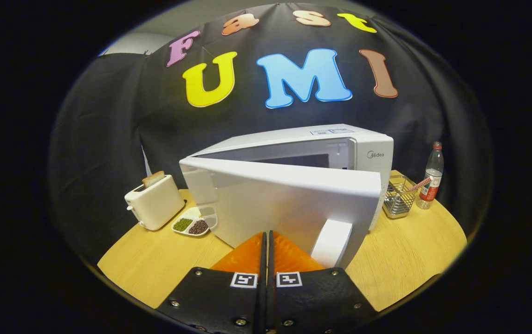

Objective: Open the microwave, put the food inside, and close the microwave door.

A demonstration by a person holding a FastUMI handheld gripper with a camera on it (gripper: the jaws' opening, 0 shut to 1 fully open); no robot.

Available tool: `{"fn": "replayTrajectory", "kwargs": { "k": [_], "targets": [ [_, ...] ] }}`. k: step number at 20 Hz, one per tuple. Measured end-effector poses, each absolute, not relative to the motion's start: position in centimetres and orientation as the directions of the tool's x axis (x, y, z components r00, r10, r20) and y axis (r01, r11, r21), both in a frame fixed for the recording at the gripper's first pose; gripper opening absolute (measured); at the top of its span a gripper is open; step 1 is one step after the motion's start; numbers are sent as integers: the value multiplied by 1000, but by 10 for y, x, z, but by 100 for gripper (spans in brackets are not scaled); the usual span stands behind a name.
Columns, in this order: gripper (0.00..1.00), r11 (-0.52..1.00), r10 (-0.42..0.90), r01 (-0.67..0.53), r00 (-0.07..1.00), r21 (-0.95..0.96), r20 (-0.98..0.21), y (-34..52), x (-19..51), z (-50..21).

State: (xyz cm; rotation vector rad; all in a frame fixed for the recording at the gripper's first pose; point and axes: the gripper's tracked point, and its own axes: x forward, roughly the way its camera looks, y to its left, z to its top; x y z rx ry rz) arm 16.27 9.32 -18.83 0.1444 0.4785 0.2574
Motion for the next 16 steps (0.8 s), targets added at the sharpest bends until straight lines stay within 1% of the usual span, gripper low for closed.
{"fn": "replayTrajectory", "kwargs": {
  "k": [5, 16],
  "targets": [
    [1, 960, 275, -217, 857, 178, -437, 90, 189, -194],
    [1, 966, 242, -175, 866, 188, -438, 70, 235, -198]
  ]
}}
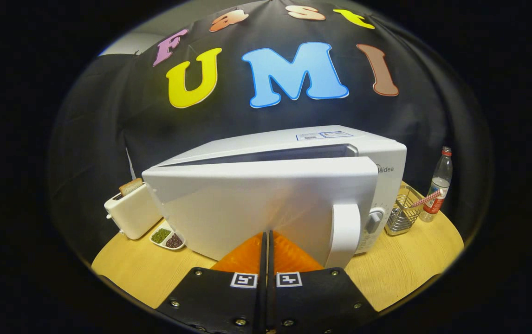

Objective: Open the microwave, put the food inside, and close the microwave door.

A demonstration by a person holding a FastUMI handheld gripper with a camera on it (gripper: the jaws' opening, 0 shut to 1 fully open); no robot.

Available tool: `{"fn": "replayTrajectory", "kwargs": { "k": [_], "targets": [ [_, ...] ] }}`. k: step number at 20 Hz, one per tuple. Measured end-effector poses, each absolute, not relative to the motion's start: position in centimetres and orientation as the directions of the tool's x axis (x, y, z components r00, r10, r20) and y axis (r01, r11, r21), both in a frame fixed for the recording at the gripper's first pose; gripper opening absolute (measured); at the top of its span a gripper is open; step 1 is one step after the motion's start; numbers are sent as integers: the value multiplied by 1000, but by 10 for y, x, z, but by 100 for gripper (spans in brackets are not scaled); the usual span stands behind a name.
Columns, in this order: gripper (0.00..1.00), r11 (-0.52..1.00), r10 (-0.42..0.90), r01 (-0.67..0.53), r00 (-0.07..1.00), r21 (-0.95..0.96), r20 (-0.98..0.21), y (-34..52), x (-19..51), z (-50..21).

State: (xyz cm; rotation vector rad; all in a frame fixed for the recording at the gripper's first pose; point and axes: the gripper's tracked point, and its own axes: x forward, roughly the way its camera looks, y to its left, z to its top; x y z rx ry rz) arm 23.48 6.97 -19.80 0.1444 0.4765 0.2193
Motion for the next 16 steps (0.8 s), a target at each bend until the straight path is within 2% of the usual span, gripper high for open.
{"fn": "replayTrajectory", "kwargs": {
  "k": [9, 16],
  "targets": [
    [1, 967, 218, -134, 874, 216, -435, 55, 264, -201],
    [2, 981, 173, -113, 881, 160, -440, 55, 274, -202]
  ]
}}
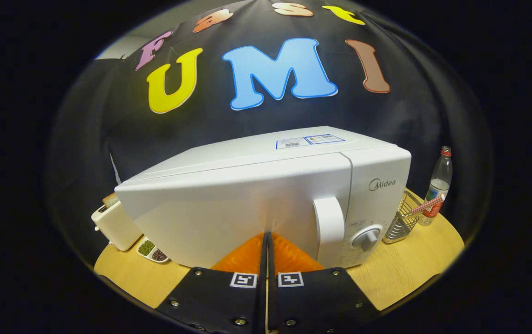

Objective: Open the microwave, put the food inside, and close the microwave door.

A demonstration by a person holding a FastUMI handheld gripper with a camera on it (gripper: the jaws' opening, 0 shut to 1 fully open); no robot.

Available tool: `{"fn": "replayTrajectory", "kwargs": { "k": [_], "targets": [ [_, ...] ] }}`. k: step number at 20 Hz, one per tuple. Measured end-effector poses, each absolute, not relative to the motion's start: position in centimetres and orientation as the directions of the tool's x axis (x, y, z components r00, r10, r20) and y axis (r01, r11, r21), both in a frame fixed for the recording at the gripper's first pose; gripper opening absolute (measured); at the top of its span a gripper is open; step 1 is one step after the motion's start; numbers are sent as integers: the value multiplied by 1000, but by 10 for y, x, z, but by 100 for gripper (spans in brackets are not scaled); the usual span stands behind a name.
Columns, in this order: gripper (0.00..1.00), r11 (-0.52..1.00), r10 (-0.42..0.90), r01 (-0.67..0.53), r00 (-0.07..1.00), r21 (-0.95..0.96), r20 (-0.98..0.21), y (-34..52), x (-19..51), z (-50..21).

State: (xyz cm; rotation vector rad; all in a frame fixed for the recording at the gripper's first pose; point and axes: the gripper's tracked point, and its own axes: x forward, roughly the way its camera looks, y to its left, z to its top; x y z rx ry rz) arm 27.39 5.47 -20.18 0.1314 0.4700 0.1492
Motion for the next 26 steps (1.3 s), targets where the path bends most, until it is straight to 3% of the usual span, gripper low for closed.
{"fn": "replayTrajectory", "kwargs": {
  "k": [11, 22, 24, 25, 26],
  "targets": [
    [2, 988, 152, -149, 941, 33, -303, 59, 178, -118],
    [2, 992, 128, -120, 973, 48, -193, 59, 66, -56],
    [18, 991, 127, -119, 978, 60, -165, 59, 46, -48],
    [55, 990, 130, -120, 980, 69, -153, 61, 38, -44],
    [74, 990, 127, -117, 982, 72, -143, 60, 31, -44]
  ]
}}
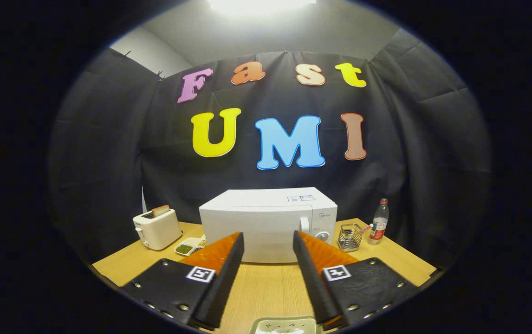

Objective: Open the microwave, put the food inside, and close the microwave door.

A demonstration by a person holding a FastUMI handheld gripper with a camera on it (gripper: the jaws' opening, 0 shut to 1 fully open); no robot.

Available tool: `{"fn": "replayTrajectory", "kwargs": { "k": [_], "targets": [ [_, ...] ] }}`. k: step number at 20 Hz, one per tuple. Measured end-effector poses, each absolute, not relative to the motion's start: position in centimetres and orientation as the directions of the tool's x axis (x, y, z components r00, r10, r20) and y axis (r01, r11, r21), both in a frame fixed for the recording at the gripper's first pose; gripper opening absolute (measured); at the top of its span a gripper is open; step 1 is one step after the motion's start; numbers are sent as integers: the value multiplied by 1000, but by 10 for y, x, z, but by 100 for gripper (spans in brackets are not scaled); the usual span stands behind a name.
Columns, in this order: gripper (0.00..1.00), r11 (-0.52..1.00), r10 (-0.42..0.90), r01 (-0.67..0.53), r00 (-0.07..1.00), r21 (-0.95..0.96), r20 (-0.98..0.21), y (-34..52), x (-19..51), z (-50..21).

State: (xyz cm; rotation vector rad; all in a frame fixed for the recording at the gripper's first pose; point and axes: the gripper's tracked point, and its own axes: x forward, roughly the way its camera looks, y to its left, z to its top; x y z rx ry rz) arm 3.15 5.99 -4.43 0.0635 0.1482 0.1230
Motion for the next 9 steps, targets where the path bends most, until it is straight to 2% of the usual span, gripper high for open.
{"fn": "replayTrajectory", "kwargs": {
  "k": [1, 2, 9],
  "targets": [
    [93, 992, 115, -106, 984, 69, -139, 57, 27, -43],
    [98, 993, 107, -99, 985, 69, -136, 56, 22, -43],
    [98, 993, 105, -99, 990, 63, -91, 60, 8, -27]
  ]
}}
